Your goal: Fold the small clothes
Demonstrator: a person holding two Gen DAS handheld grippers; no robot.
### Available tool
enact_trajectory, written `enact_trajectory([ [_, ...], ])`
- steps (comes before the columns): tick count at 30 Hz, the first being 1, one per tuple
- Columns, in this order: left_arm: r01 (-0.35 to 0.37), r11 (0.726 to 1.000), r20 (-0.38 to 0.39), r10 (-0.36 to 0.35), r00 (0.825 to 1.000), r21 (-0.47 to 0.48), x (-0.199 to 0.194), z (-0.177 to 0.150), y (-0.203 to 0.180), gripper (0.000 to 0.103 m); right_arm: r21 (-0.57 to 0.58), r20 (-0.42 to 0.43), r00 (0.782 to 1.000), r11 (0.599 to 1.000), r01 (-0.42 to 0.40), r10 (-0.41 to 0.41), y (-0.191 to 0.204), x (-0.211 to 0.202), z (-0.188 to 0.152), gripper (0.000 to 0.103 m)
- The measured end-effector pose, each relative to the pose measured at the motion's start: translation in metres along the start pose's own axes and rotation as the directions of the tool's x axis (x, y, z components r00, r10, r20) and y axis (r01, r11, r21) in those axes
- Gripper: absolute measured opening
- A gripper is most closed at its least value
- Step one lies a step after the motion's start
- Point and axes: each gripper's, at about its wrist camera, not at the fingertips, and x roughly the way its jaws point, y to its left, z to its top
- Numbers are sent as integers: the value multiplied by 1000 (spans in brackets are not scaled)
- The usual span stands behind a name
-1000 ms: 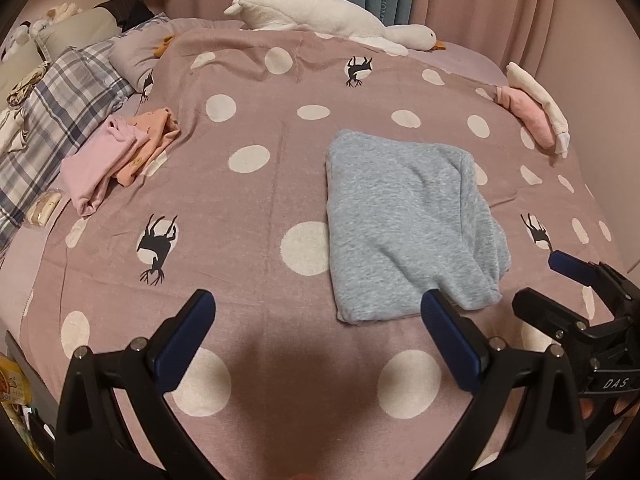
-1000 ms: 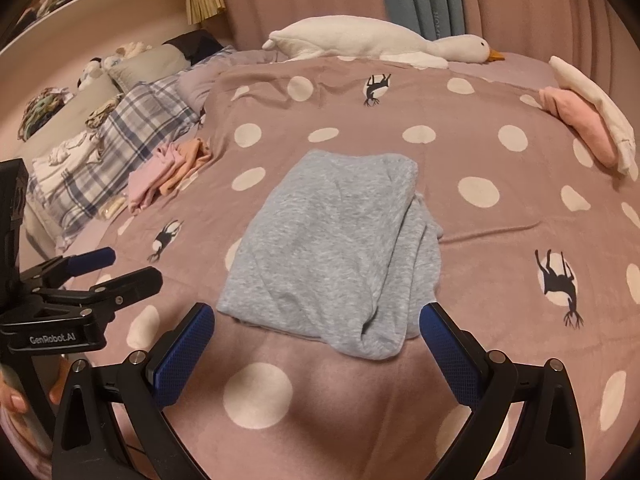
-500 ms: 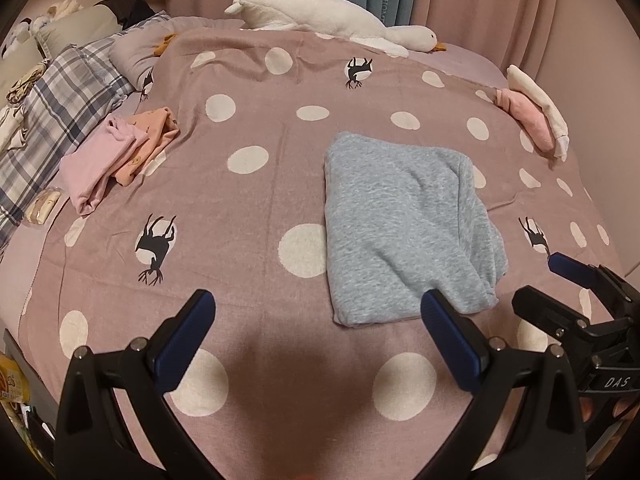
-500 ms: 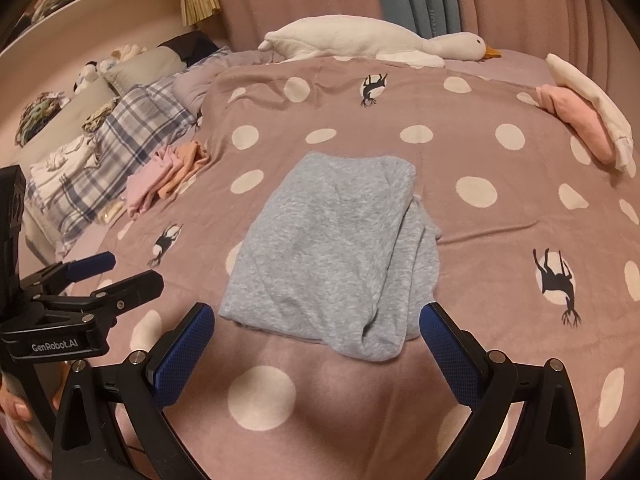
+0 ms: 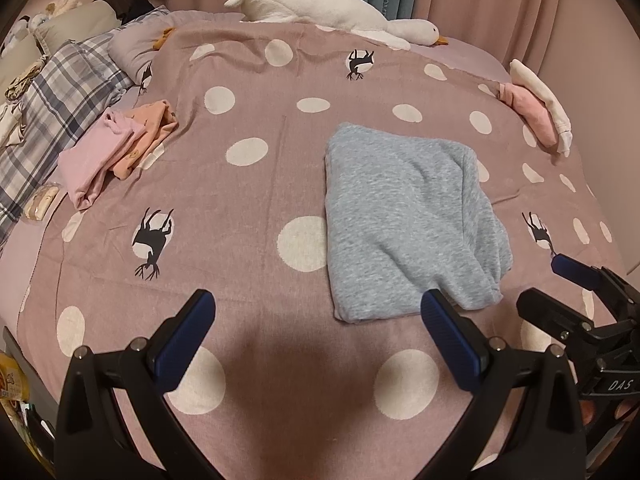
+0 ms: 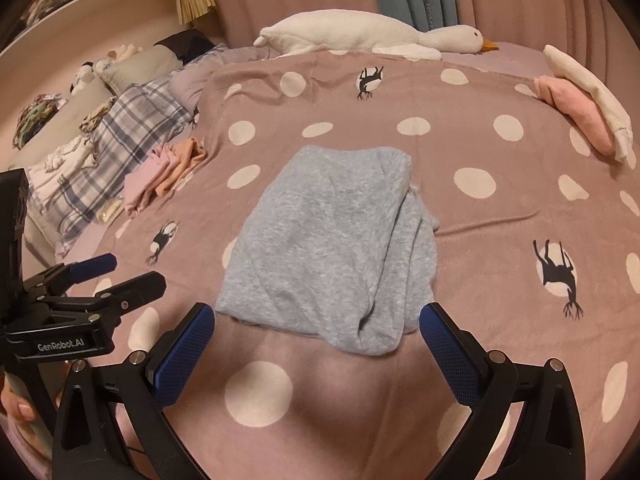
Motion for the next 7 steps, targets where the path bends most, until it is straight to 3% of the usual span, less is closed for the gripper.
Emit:
enact_trajectory([
  [7,-4,1000,-5,4,1000,8,0,-1,-2,103,2,0,1000,1000,-4,4,-1,0,0,101],
])
